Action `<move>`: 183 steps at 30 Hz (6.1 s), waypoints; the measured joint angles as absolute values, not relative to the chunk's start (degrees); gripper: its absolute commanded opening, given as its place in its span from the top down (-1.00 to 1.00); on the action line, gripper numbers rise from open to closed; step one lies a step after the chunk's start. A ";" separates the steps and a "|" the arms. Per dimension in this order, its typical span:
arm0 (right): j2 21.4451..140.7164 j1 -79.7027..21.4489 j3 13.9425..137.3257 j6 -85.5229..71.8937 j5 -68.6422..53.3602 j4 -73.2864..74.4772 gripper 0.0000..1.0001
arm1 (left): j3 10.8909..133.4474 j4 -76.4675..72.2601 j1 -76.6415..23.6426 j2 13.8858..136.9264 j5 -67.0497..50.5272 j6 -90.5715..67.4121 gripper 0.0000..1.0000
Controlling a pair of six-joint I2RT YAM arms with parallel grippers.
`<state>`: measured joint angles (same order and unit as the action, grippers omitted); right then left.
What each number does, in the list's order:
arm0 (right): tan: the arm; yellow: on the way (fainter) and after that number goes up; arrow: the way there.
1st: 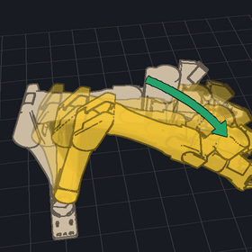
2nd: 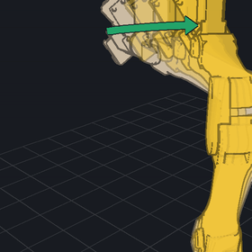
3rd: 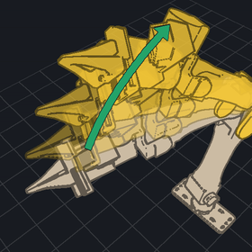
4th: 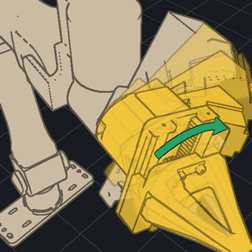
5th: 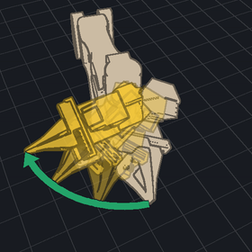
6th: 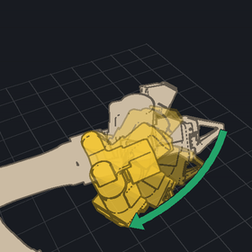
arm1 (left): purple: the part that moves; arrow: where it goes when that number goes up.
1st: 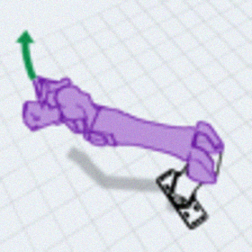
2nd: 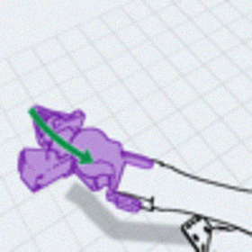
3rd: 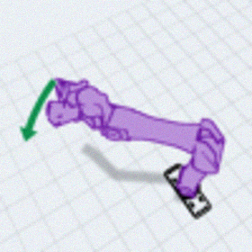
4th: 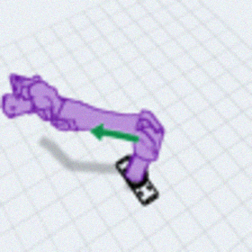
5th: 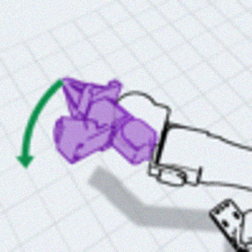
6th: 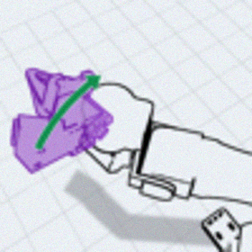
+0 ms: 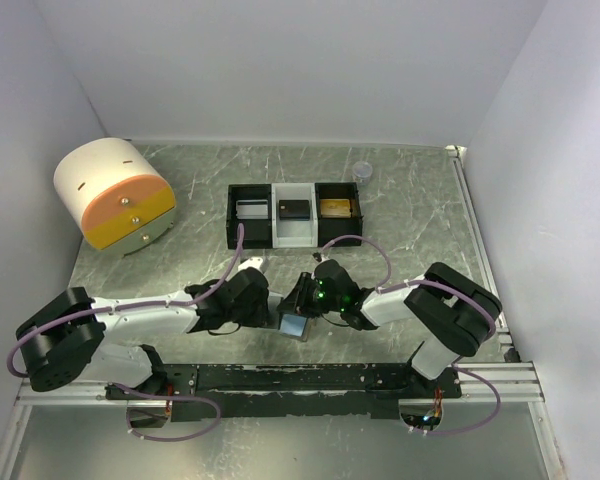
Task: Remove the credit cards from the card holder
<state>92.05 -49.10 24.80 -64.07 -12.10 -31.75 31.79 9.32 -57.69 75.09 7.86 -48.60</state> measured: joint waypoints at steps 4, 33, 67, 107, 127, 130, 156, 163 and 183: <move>92.27 -49.04 24.86 -63.79 -12.29 -31.68 0.87 | 31.81 9.50 -57.98 75.09 8.36 -48.73 0.38; 87.46 -45.30 24.95 -56.64 -17.04 -23.59 1.00 | 32.21 12.71 -58.35 74.48 11.86 -50.98 0.26; 84.34 -44.95 22.13 -59.00 -15.92 -24.12 0.76 | 33.28 8.86 -58.35 76.73 8.80 -48.90 0.24; 83.35 -44.69 16.05 -65.82 -16.93 -35.05 0.96 | 33.30 8.56 -58.35 73.30 8.08 -49.87 0.11; 82.24 -44.69 16.10 -65.32 -15.62 -31.81 0.83 | 34.54 5.17 -58.35 80.36 5.80 -53.19 0.17; 82.24 -44.69 16.10 -65.32 -15.64 -31.77 0.76 | 33.91 3.97 -58.35 80.36 5.80 -54.06 0.22; 84.29 -44.69 16.38 -65.23 -18.65 -33.95 1.00 | 33.12 3.16 -58.35 80.07 5.85 -55.11 0.30; 82.83 -44.69 16.38 -64.88 -18.26 -32.80 0.98 | 32.42 4.08 -58.35 78.59 6.42 -55.11 0.30; 82.43 -44.69 17.04 -64.71 -16.93 -30.13 0.99 | 32.12 4.05 -58.35 78.30 6.42 -55.09 0.32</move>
<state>82.43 -44.69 17.04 -64.71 -16.93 -30.13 32.12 4.05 -58.35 78.30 6.42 -55.09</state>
